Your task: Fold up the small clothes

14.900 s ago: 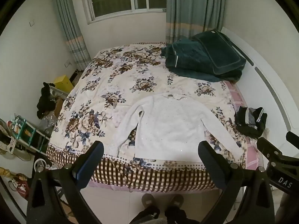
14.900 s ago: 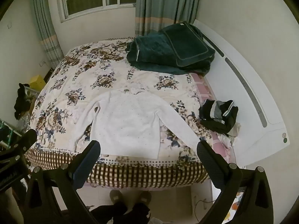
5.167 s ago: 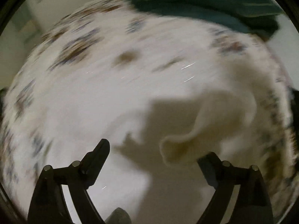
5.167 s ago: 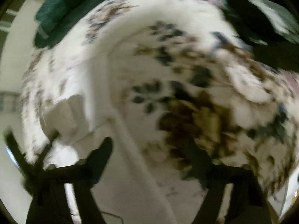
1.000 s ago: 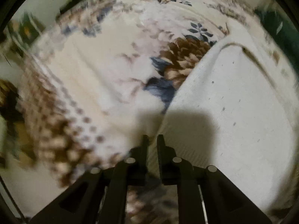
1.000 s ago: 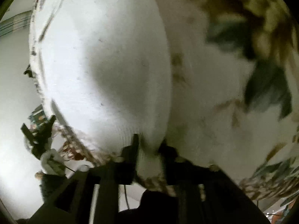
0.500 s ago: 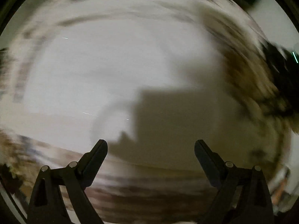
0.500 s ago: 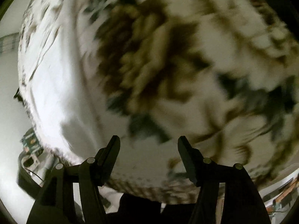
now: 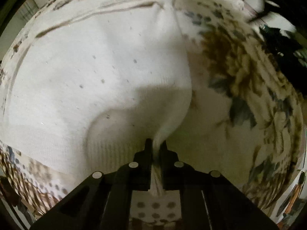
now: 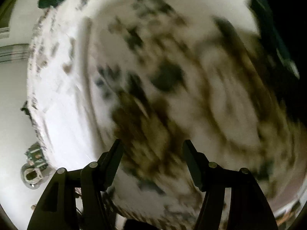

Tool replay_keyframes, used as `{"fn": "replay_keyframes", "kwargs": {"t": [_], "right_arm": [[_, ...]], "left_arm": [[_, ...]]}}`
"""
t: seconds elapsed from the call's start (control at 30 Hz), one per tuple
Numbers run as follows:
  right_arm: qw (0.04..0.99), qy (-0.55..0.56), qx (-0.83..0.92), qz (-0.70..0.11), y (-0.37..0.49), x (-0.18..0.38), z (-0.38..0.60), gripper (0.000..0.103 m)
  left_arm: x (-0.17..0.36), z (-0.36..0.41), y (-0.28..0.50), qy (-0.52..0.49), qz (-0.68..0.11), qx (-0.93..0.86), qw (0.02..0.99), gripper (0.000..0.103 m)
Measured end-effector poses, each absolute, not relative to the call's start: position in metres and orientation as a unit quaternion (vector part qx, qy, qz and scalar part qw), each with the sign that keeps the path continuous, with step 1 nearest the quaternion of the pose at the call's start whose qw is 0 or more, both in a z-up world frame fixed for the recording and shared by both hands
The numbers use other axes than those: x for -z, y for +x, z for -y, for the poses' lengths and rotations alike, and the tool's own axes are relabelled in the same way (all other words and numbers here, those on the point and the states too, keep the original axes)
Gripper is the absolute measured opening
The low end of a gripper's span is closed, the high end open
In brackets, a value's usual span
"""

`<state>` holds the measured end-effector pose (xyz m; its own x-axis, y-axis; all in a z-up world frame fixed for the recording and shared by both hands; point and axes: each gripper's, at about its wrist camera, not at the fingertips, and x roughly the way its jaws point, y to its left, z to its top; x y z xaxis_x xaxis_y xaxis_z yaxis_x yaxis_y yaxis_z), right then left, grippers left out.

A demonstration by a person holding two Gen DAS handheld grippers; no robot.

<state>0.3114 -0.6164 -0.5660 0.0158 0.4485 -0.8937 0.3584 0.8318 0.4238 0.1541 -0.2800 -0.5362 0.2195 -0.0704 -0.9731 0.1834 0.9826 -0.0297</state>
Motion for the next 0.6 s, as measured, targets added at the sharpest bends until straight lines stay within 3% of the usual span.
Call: {"fn": "replay_keyframes", "kwargs": {"t": [0.2,0.33,0.37,0.47,0.6], "right_arm": [[0.675,0.349,-0.109,-0.641,0.443,0.575,0.603,0.066],[0.636,0.416,-0.126,-0.637,0.513,0.614,0.589,0.065],[0.626,0.429,-0.129,-0.638,0.523,0.625,0.582,0.062],[0.619,0.433,-0.124,-0.644,0.537,0.633,0.561,0.009],[0.672,0.359,-0.097,-0.64,0.542,0.59,0.529,0.009]], "left_arm": [[0.504,0.267,0.147,0.038,-0.608,0.089,0.788,0.005],[0.485,0.262,0.144,0.036,-0.605,0.09,0.79,0.005],[0.48,0.259,0.145,0.034,-0.602,0.091,0.793,0.005],[0.47,0.255,0.156,0.023,-0.591,0.093,0.801,0.005],[0.46,0.23,0.164,-0.006,-0.577,0.098,0.811,0.004]]}}
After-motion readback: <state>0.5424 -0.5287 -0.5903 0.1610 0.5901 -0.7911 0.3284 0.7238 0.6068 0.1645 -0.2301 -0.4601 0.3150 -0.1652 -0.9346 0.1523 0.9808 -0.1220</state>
